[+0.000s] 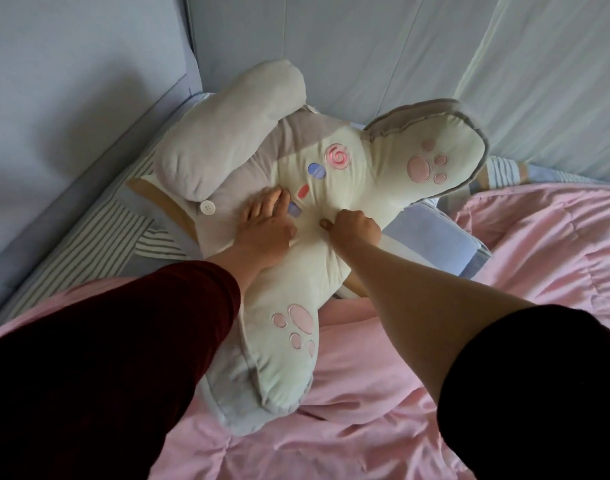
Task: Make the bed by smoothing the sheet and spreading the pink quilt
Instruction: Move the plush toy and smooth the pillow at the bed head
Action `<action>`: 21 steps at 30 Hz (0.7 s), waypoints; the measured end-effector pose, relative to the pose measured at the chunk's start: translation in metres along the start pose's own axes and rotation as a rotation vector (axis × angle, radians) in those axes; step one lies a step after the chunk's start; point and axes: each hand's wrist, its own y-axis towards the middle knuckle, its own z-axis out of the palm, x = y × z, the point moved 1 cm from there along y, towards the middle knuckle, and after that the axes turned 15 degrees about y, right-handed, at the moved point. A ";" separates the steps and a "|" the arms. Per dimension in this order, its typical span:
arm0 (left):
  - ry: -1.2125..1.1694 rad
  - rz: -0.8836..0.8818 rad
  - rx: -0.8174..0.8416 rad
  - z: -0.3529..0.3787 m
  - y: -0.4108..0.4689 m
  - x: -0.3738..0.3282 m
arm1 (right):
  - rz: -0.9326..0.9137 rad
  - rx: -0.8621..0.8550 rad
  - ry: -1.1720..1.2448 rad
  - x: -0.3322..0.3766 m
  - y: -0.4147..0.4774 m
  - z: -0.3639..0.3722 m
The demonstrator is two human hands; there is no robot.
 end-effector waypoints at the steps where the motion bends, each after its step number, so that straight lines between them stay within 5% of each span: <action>1: 0.010 0.004 0.023 -0.006 -0.009 -0.002 | -0.005 0.013 0.031 -0.003 -0.008 -0.006; 12: -0.112 -0.075 -0.052 -0.146 -0.099 -0.017 | 0.009 0.001 0.678 0.007 -0.109 -0.132; 21: -0.125 0.014 0.284 -0.261 -0.173 -0.064 | 0.097 -0.024 0.895 -0.025 -0.207 -0.230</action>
